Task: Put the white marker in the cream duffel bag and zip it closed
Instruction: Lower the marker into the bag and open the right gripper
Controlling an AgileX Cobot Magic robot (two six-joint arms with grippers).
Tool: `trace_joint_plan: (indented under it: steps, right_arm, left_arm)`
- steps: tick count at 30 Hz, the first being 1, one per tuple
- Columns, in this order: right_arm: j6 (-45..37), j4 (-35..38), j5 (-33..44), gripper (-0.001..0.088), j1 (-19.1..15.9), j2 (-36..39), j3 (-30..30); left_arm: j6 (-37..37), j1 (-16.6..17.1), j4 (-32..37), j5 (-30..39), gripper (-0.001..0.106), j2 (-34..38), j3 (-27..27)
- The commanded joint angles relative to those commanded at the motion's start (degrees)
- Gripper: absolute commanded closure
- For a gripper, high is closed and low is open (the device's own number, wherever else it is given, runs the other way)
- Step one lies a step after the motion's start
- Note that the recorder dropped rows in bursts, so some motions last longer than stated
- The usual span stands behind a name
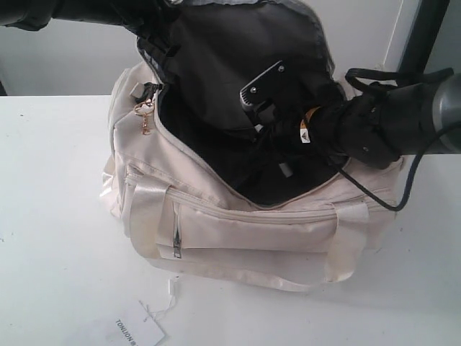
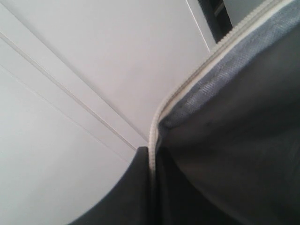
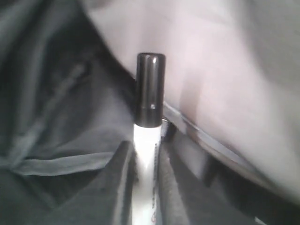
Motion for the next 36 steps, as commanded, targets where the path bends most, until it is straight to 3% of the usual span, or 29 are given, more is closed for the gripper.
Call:
trace_joint_plan:
  steps: [8,24,26,29,34,36]
  right_arm:
    - [2.0,0.6,-3.1,0.0868,-0.1,0.8,0.0]
    - [2.9,1.2,5.4,0.0867,-0.1,0.5,0.0]
    - [2.9,1.4,6.2,0.0828,-0.1,0.5,0.0]
    - [2.9,1.4,7.9,0.0702,-0.1,0.5,0.0]
    - [2.9,1.4,9.3,0.0610,-0.1,0.5,0.0]
    - [2.9,1.4,10.1,0.0507,-0.1,0.5,0.0]
  left_arm:
    - [0.0,0.0,0.0,0.0,0.105,0.0,0.0]
    - [0.0,0.0,0.0,0.0,0.105,0.0,0.0]
    - [0.0,0.0,0.0,0.0,0.105,0.0,0.0]
    - [0.0,0.0,0.0,0.0,0.105,0.0,0.0]
    - [0.0,0.0,0.0,0.0,0.105,0.0,0.0]
    - [0.0,0.0,0.0,0.0,0.105,0.0,0.0]
